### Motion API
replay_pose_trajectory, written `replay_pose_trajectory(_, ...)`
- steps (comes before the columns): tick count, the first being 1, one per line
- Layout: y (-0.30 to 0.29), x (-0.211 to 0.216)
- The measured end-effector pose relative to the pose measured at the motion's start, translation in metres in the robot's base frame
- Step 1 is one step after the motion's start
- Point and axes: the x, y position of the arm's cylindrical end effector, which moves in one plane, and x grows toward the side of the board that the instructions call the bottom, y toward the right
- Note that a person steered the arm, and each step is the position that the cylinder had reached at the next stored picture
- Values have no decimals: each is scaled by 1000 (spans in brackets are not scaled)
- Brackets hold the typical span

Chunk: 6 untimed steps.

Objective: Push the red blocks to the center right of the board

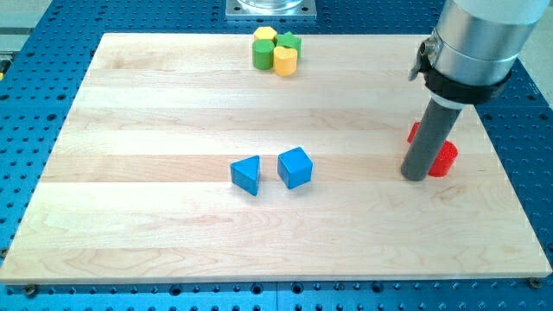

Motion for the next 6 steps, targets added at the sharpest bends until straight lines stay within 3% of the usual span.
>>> replay_pose_trajectory(1,8,44)
replay_pose_trajectory(2,26,42)
replay_pose_trajectory(4,2,-40)
replay_pose_trajectory(6,-24,-46)
